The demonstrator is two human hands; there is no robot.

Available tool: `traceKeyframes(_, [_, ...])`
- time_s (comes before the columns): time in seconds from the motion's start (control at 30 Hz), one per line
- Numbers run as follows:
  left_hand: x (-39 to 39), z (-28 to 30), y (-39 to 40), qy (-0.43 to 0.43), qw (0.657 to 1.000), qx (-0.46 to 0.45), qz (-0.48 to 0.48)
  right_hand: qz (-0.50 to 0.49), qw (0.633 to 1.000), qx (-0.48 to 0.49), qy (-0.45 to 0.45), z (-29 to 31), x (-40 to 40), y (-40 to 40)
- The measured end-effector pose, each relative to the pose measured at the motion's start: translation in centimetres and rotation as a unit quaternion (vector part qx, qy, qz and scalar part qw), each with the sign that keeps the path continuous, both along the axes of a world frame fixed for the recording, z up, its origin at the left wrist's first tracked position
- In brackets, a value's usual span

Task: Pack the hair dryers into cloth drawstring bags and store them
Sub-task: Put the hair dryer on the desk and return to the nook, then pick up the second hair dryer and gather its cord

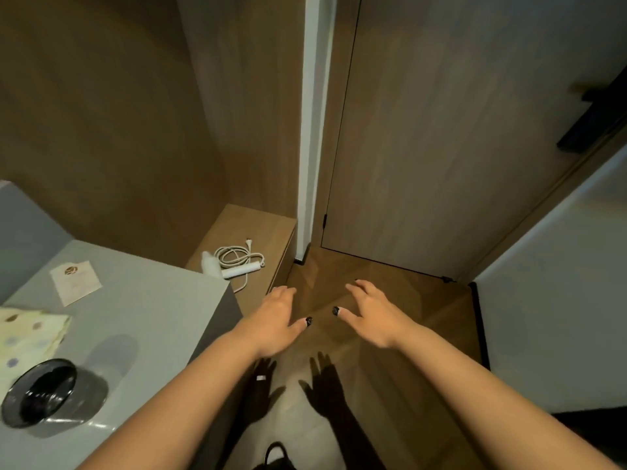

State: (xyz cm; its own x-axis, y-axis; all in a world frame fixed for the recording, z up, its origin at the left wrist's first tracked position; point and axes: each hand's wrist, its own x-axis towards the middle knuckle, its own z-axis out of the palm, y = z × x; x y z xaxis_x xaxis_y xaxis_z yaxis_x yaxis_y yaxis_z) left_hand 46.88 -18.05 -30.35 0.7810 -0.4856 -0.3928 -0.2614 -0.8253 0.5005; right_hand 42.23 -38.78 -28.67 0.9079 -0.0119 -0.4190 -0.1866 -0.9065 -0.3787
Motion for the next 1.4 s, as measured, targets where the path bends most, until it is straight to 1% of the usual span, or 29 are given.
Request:
traceKeyframes(0.23, [9.6, -1.3, -0.2, 0.006, 0.999, -0.005, 0.031, 0.003, 1.000, 0.007, 0.016, -1.3, 10.3, -0.2])
traceKeyframes(0.37, [15.3, -2.2, 0.6, 0.020, 0.997, 0.002, 0.075, 0.017, 0.999, 0.006, 0.031, -1.9, 16.2, 1.0])
traceKeyframes(0.5, [19.2, -3.8, 1.9, 0.016, 0.988, 0.007, 0.152, 0.036, 0.998, 0.015, 0.042, -2.6, 20.8, 2.2])
traceKeyframes(0.57, [20.6, -4.7, 2.5, 0.047, 0.979, -0.039, 0.193, 0.048, 0.997, 0.022, 0.053, -3.2, 22.9, 2.7])
traceKeyframes(0.6, [21.4, -5.1, 2.8, 0.070, 0.966, -0.075, 0.237, 0.055, 0.997, 0.022, 0.055, -3.3, 24.0, 3.0])
traceKeyframes(0.63, [22.3, -5.6, 2.9, 0.095, 0.933, -0.137, 0.318, 0.062, 0.996, 0.024, 0.055, -3.5, 25.2, 3.2])
traceKeyframes(0.67, [23.2, -5.5, 3.0, 0.096, 0.886, -0.186, 0.414, 0.066, 0.996, 0.024, 0.059, -3.6, 26.4, 3.4])
traceKeyframes(0.7, [24.1, -5.7, 3.0, 0.091, 0.848, -0.202, 0.482, 0.070, 0.995, 0.028, 0.064, -4.0, 27.7, 3.4])
traceKeyframes(0.73, [24.9, -6.4, 3.2, 0.097, 0.837, -0.194, 0.503, 0.076, 0.994, 0.033, 0.074, -4.3, 28.9, 3.4])
traceKeyframes(0.77, [25.8, -6.7, 3.5, 0.125, 0.826, -0.190, 0.516, 0.089, 0.992, 0.035, 0.079, -4.6, 30.1, 3.4])
traceKeyframes(0.8, [26.5, -6.6, 3.9, 0.159, 0.823, -0.199, 0.508, 0.103, 0.991, 0.030, 0.082, -4.7, 31.4, 3.5])
traceKeyframes(0.83, [27.2, -7.0, 4.4, 0.188, 0.831, -0.187, 0.489, 0.116, 0.990, 0.028, 0.079, -5.1, 32.7, 3.5])
traceKeyframes(0.9, [29.0, -7.4, 5.3, 0.162, 0.881, -0.100, 0.432, 0.122, 0.989, 0.042, 0.074, -5.9, 35.5, 3.7])
traceKeyframes(0.97, [30.3, -8.5, 5.9, 0.161, 0.904, -0.045, 0.393, 0.146, 0.984, 0.047, 0.094, -7.2, 38.4, 4.0])
traceKeyframes(1.07, [31.9, -10.4, 5.9, 0.145, 0.901, -0.032, 0.408, 0.208, 0.970, 0.042, 0.118, -8.1, 42.3, 4.7])
traceKeyframes(1.17, [33.5, -12.1, 5.3, 0.130, 0.908, 0.030, 0.397, 0.250, 0.959, 0.026, 0.127, -9.7, 45.9, 4.8])
traceKeyframes(1.23, [34.6, -13.0, 5.0, 0.130, 0.908, 0.045, 0.397, 0.249, 0.957, 0.037, 0.142, -11.2, 47.8, 5.0])
traceKeyframes(1.3, [35.8, -15.4, 5.3, 0.124, 0.902, 0.053, 0.411, 0.246, 0.954, 0.054, 0.164, -12.7, 49.2, 5.4])
traceKeyframes(1.33, [36.3, -16.4, 5.2, 0.137, 0.900, 0.057, 0.410, 0.238, 0.953, 0.061, 0.176, -13.6, 49.9, 5.6])
traceKeyframes(1.37, [36.4, -18.0, 5.2, 0.150, 0.897, 0.051, 0.412, 0.227, 0.954, 0.075, 0.182, -14.6, 50.5, 5.7])
traceKeyframes(1.4, [36.4, -19.6, 5.3, 0.142, 0.899, 0.040, 0.412, 0.214, 0.955, 0.087, 0.187, -15.7, 51.0, 6.0])
